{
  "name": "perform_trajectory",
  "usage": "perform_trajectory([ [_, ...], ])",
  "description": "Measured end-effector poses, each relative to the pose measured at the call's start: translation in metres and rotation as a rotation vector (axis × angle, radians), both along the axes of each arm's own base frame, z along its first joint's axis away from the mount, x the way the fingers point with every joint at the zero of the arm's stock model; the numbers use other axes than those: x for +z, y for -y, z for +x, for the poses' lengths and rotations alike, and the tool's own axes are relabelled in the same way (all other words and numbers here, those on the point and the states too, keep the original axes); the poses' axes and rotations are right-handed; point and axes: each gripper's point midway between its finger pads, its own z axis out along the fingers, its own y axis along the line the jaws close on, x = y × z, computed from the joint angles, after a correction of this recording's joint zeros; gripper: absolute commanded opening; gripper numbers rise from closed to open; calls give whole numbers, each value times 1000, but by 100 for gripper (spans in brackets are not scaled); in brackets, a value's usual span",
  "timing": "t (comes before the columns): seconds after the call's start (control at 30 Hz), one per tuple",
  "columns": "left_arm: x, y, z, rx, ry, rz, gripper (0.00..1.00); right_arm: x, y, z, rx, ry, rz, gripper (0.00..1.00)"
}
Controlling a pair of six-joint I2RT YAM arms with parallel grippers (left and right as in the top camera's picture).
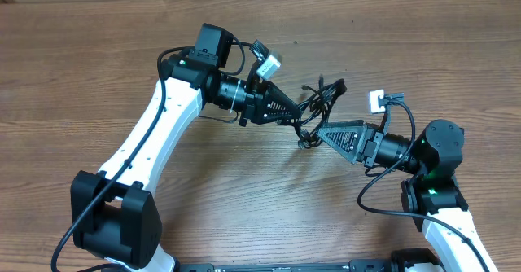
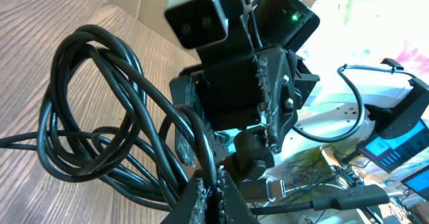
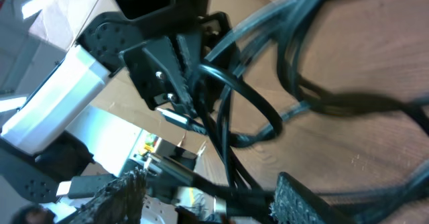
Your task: Untangle cables
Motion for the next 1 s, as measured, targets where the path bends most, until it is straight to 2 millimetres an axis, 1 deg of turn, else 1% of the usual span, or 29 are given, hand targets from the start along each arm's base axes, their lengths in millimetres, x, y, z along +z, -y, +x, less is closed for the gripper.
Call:
perform_trajectory([
  [0.13,3,2,-3,-13,-7,-17,4,9,0,0,2,103,-12,57],
  [0.3,11,2,-6,-31,-24,-61,4,10,0,0,2,148,-27,57],
  [0.47,15,1,-8,-40,-43,-81,4,10,0,2,-7,177,-39,57],
  [0.67,17,1,-8,-42,-62,-85,4,10,3,8,-46,193,-50,54],
  [0.8,17,1,-9,-43,-63,-87,4,10,5,12,-73,199,-55,54],
  [1.0,18,11,-18,-77,-62,-88,4,10,8,19,-114,200,-60,54],
])
